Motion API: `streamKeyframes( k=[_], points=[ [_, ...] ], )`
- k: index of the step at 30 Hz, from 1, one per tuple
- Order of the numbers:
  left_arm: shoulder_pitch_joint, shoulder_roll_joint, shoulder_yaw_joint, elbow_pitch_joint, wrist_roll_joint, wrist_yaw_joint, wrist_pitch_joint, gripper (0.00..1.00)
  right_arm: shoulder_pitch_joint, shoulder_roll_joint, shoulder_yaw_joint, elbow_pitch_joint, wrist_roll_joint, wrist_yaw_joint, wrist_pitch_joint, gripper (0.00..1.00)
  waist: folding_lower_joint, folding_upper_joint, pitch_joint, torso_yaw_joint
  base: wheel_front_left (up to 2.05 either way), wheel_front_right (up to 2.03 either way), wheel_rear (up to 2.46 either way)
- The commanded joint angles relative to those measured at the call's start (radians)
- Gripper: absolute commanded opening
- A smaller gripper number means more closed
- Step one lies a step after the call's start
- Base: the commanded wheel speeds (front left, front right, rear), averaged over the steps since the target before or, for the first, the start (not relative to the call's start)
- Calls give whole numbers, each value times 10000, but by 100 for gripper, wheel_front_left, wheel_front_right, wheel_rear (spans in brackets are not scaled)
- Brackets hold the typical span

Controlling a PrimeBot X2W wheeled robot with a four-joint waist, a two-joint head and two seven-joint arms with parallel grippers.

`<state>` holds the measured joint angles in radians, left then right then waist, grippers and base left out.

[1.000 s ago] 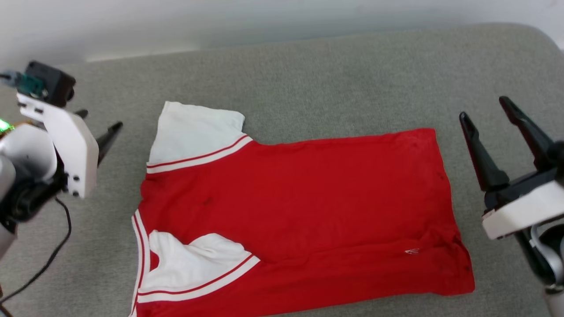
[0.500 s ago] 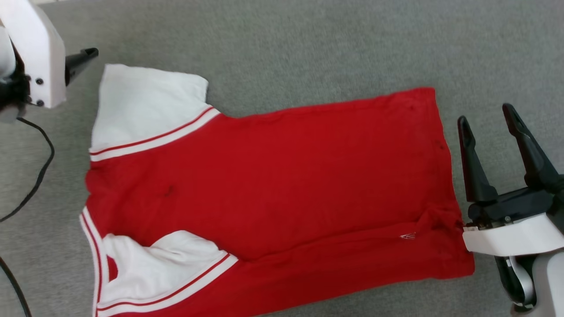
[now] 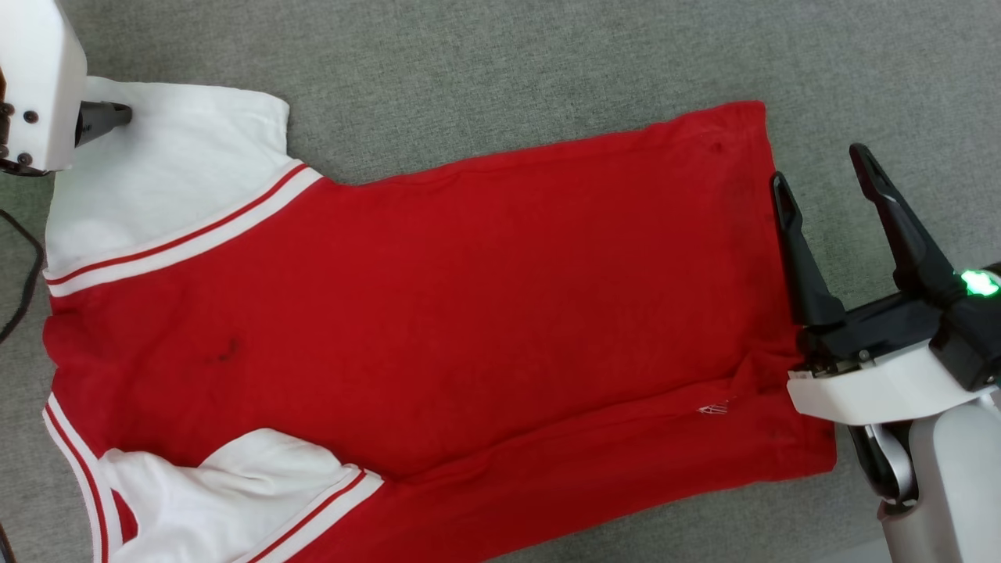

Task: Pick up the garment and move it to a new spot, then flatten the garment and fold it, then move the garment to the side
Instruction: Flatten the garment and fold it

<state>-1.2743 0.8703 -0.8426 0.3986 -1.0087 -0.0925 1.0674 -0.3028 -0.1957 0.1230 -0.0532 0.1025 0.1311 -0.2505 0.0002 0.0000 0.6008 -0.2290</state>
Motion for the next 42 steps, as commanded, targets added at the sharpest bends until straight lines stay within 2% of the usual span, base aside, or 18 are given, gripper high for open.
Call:
streamKeyframes(
  k=[1,2,7,12,17,22,28,32,35,38,42],
  points=[
    [327,-46,-183,12,-18,-64,67,49,-165,57,13,43,-29,-8,-62,100,-2,0,-10,18,0,0,0],
    [387,-54,-154,6,-140,-97,22,0,-201,41,0,78,-36,-8,-71,100,-2,0,-25,37,0,0,0],
    [279,-122,-180,-1,18,-191,-365,0,-679,-367,-201,237,-164,-8,134,100,-2,0,-304,225,0,0,0],
    [341,-349,-178,-2,-49,-282,-948,0,-1622,-1332,50,273,-152,-8,1166,100,-2,0,-863,473,0,0,0],
    [442,-603,-272,-267,-118,-341,-1506,0,-2711,-2938,1322,533,668,-8,3871,100,-2,0,-1406,812,0,0,0],
    [530,-748,-537,-748,-130,-352,-1749,0,-3840,-4529,3027,631,2682,-9,6816,100,-2,0,-1685,1165,0,0,0],
    [616,-801,-792,-1405,-137,-362,-2109,0,-5344,-5794,4818,781,5057,-8,9936,100,-2,0,-1684,1604,0,0,0],
    [576,-854,-948,-1733,-105,-363,-2347,0,-6244,-6044,5476,1333,6288,-8,11582,100,-2,0,-1531,1894,0,0,0],
    [478,-937,-1044,-1939,-54,-364,-2513,0,-6660,-5781,5569,2052,6845,-8,12270,100,-2,0,-1375,2090,0,0,0],
    [344,-1033,-1092,-2061,-69,-365,-2666,0,-6885,-5500,5597,2802,6999,-8,12568,100,-2,0,-1204,2279,0,0,0],
    [186,-1061,-1218,-2166,31,-366,-2854,0,-6916,-5046,5695,3713,6937,-8,12380,100,-2,0,-998,2472,0,0,0]
  ],
)
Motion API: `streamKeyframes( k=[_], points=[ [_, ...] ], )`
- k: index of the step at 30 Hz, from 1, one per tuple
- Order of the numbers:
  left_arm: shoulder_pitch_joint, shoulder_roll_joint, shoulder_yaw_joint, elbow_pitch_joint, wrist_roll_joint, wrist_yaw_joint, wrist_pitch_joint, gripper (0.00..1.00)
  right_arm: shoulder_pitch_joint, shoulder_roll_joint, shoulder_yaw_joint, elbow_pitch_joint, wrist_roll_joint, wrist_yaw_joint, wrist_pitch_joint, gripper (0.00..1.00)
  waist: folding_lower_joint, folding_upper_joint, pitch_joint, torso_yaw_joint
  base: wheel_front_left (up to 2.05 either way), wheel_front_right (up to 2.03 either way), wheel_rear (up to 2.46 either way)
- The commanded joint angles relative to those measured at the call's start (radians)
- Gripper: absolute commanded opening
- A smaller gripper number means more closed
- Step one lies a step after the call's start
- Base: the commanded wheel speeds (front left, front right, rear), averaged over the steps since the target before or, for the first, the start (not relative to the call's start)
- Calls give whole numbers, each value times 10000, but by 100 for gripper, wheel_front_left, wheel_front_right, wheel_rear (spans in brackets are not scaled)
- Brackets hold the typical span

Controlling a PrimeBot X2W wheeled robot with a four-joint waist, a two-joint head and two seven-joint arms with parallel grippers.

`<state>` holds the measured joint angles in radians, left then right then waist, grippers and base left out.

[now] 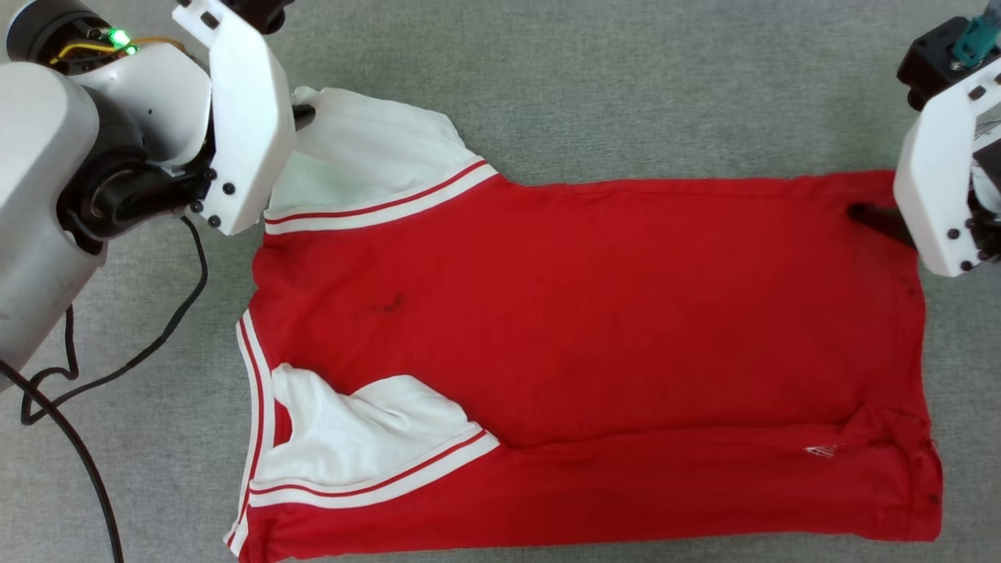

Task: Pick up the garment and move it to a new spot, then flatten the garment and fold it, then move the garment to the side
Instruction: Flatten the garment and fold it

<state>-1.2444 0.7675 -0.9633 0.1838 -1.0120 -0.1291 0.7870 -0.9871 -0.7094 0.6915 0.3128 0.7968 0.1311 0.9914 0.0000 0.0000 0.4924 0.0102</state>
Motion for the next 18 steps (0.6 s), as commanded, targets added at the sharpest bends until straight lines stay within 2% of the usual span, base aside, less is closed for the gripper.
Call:
streamKeyframes(
  k=[1,8,9,10,18],
  points=[
    [-135,-5,-44,-29,75,0,-90,0,5,194,100,223,2,-8,-86,100,0,0,131,102,0,0,0],
    [-119,31,-235,-12,90,0,-300,0,670,556,863,1024,178,-6,-531,100,0,0,244,212,0,0,0],
    [-111,36,-251,12,69,0,-352,0,675,567,941,1117,192,-6,-640,46,0,0,229,213,0,0,0],
    [-89,44,-278,41,48,0,-377,0,658,581,980,1190,217,-6,-785,0,0,0,199,203,0,0,0],
    [289,175,-434,175,-76,-1,-870,0,282,288,998,1210,622,-6,-2061,0,0,0,-559,138,0,0,0]
  ],
)
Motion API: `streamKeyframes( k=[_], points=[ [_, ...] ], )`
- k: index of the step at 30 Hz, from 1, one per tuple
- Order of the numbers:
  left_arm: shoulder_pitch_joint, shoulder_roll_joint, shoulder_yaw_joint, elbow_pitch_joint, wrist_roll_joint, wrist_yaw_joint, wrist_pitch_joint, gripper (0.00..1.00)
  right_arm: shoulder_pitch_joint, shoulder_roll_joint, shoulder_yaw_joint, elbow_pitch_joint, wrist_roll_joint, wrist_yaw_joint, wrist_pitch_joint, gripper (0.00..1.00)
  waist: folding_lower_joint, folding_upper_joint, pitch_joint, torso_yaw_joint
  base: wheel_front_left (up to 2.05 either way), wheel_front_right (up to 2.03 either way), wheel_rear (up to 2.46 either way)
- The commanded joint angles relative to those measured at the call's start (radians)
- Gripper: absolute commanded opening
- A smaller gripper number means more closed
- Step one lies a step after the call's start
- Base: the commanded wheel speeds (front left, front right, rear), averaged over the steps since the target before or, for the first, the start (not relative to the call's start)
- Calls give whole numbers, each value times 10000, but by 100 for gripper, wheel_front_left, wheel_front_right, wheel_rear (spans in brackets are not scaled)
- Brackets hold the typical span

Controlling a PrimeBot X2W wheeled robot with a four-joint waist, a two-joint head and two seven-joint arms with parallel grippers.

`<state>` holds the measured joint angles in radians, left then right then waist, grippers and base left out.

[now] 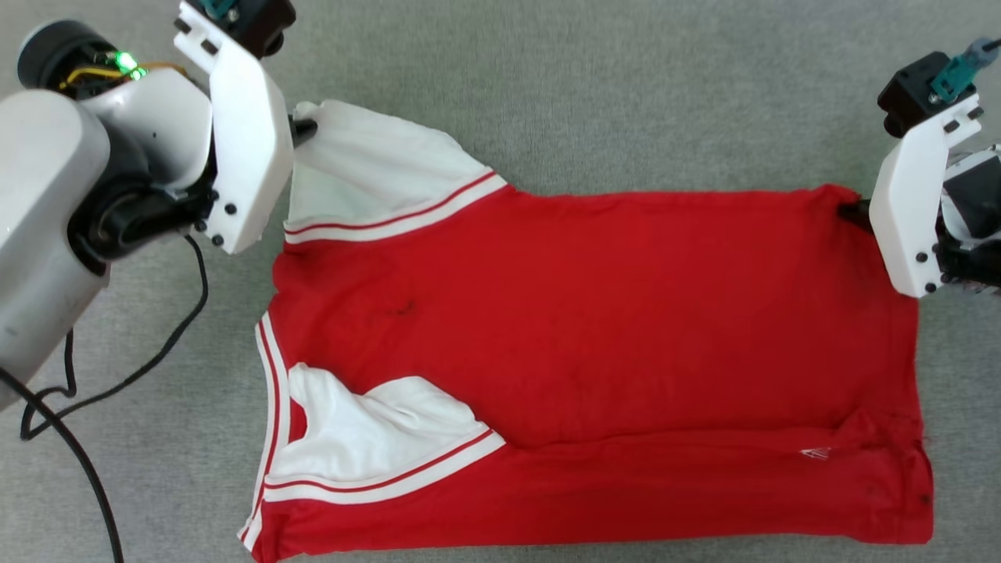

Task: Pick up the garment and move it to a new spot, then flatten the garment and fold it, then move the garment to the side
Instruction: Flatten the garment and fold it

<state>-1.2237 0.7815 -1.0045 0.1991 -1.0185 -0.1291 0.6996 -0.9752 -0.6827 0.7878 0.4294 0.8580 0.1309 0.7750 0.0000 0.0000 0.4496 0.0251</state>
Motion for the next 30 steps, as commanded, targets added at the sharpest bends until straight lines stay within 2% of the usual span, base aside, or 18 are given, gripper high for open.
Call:
streamKeyframes(
  k=[1,8,12,15,16,24,25,30],
  points=[
    [173,75,-26,-20,-67,-1,-61,0,168,-19,41,-32,63,-4,-111,0,0,0,-273,-16,0,0,0],
    [1086,481,-40,-500,-424,86,-563,0,787,-444,548,-512,462,-4,-1264,0,0,0,-1408,-26,0,0,0],
    [1818,842,-139,-1058,-590,288,-736,0,1299,-765,783,-819,692,-6,-1774,0,0,0,-2016,-45,0,0,0],
    [2400,1169,-261,-1554,-688,488,-879,0,1768,-953,919,-1026,860,-4,-2087,0,0,0,-2428,-50,0,0,0],
    [3004,1504,-409,-2008,-779,684,-1000,0,2290,-1249,1044,-1243,987,-6,-2355,0,0,0,-2827,-58,0,0,0],
    [4775,2292,-915,-2965,-1155,1314,-1423,0,3873,-1648,1185,-1692,1272,-6,-2918,0,0,0,-3509,-114,0,0,0],
    [5457,2405,-1148,-3059,-1285,1485,-1678,0,4439,-1679,1226,-1730,1309,-6,-3016,0,0,0,-3560,-136,0,0,0],
    [6265,2191,-1451,-2778,-1405,1585,-2166,0,4961,-1508,1358,-1561,857,-6,-3044,0,0,0,-3342,-203,0,0,0]
  ],
)
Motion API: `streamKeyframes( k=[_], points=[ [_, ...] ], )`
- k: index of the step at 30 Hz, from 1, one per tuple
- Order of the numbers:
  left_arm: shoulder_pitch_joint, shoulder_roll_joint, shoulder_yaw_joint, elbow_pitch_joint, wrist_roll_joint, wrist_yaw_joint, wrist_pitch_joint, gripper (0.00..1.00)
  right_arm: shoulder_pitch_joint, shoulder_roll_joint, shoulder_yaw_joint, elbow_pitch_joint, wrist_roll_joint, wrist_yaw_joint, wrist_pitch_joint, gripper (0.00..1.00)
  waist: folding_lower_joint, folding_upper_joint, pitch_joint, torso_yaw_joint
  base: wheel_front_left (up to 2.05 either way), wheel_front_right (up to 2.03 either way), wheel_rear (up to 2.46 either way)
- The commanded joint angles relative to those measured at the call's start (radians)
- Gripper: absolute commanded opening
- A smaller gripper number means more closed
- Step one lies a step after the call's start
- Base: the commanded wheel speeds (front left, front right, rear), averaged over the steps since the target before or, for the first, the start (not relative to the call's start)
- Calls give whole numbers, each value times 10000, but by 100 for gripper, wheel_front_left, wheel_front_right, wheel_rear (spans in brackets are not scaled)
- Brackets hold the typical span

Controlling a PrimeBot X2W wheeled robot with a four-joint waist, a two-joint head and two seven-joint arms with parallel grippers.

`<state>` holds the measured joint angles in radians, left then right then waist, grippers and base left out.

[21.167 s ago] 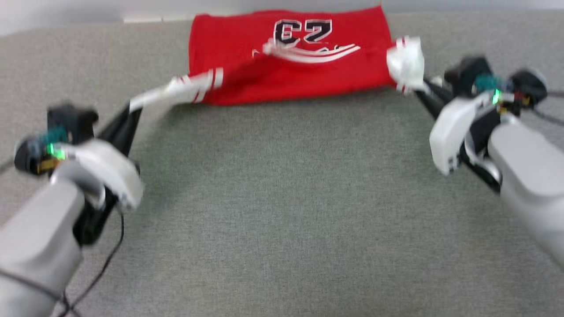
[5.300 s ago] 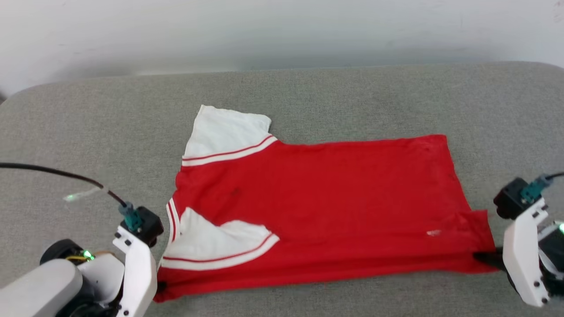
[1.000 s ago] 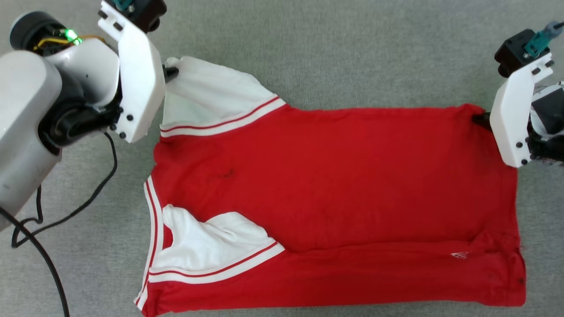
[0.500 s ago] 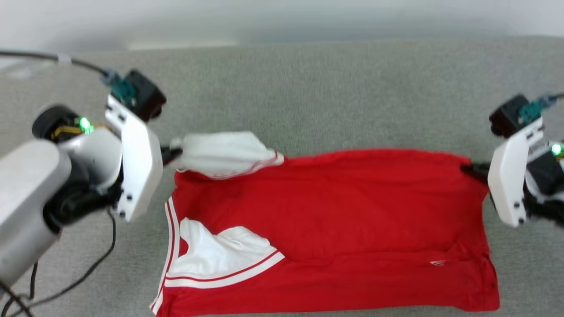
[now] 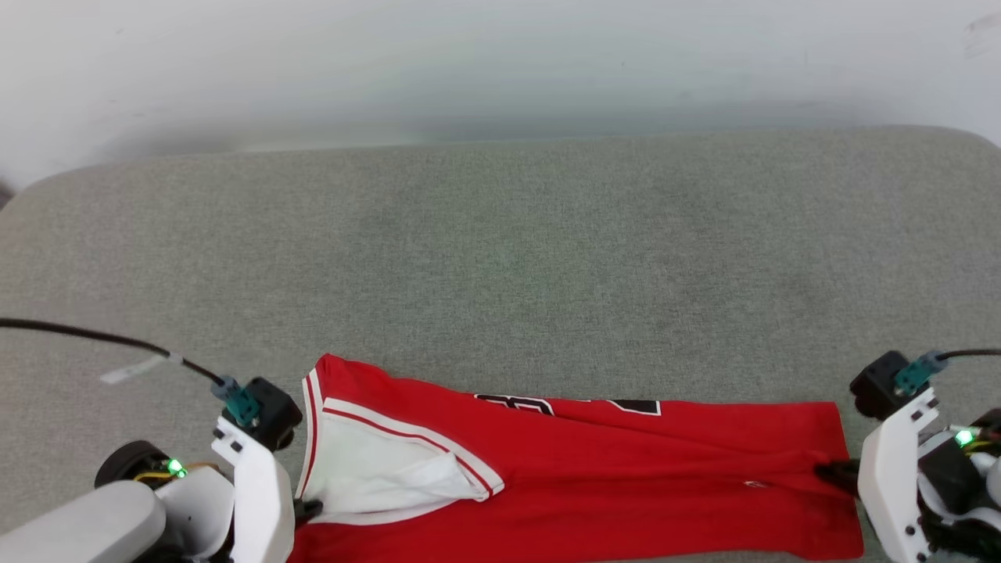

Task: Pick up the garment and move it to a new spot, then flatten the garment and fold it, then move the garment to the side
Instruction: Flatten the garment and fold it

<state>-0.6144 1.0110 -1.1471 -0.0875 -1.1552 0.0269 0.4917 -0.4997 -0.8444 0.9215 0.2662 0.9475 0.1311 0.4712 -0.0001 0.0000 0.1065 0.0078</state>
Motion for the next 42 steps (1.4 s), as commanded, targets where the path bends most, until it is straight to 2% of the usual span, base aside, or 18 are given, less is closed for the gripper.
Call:
streamKeyframes(
  k=[1,8,9,10,14,17,21,26,30,32,33,34,35,38,39,42],
  points=[
    [246,-142,-73,208,0,21,-163,0,301,213,36,140,-25,-6,41,0,1,0,157,-45,0,0,0],
    [564,-743,-329,1189,85,-133,-471,0,631,778,-26,836,-156,-9,47,0,1,0,373,-75,0,0,0],
    [554,-795,-303,1289,173,-115,-589,86,628,857,-101,872,-182,-11,-65,43,1,0,361,-84,0,0,0],
    [526,-825,-275,1343,260,-112,-735,100,604,906,-200,872,-180,-12,-178,100,1,0,333,-96,0,0,0],
    [523,-628,-106,1247,541,45,-1346,100,480,755,-583,500,-294,-9,-635,100,1,0,97,-123,0,0,0],
    [561,-452,175,951,798,363,-2075,100,550,697,-1149,74,-178,-9,-1139,100,1,0,-59,-110,0,0,0],
    [774,-418,756,742,1250,1352,-3632,100,708,547,-2060,-322,-375,-8,-1643,100,1,0,-152,-104,0,0,0],
    [1092,-920,1493,953,1607,2461,-5786,100,1311,517,-3565,51,-513,-9,-2160,100,1,0,-167,65,0,0,0],
    [1508,-1302,2049,1219,1693,3312,-7096,100,2031,727,-4428,433,-416,-6,-2050,100,1,0,-112,153,0,0,0],
    [1668,-1454,2297,1318,1879,3685,-7372,100,2345,870,-4890,606,-300,-6,-1975,100,1,0,-66,222,0,0,0],
    [1668,-1454,2297,1318,1879,3685,-7372,100,2345,870,-4890,606,-300,-6,-1975,100,1,0,-66,222,0,0,0],
    [1774,-1549,2443,1350,1975,3862,-7453,100,2512,976,-5058,653,-245,-6,-1931,100,1,0,-53,252,0,0,0],
    [1999,-1753,2770,1374,2216,4173,-7533,100,2846,1229,-5317,729,-95,-6,-1805,100,1,0,-8,304,0,0,0],
    [2315,-2113,3463,1241,2920,4547,-7580,100,3243,1601,-5632,802,192,-6,-1572,100,1,0,37,425,0,0,0],
    [2315,-2113,3463,1241,2920,4547,-7580,100,3243,1601,-5632,802,192,-6,-1572,100,1,0,37,425,0,0,0],
    [3040,-2689,4404,1006,3987,4666,-7585,100,3713,2166,-5980,1055,679,-6,-1246,100,1,0,62,644,0,0,0]
  ],
)
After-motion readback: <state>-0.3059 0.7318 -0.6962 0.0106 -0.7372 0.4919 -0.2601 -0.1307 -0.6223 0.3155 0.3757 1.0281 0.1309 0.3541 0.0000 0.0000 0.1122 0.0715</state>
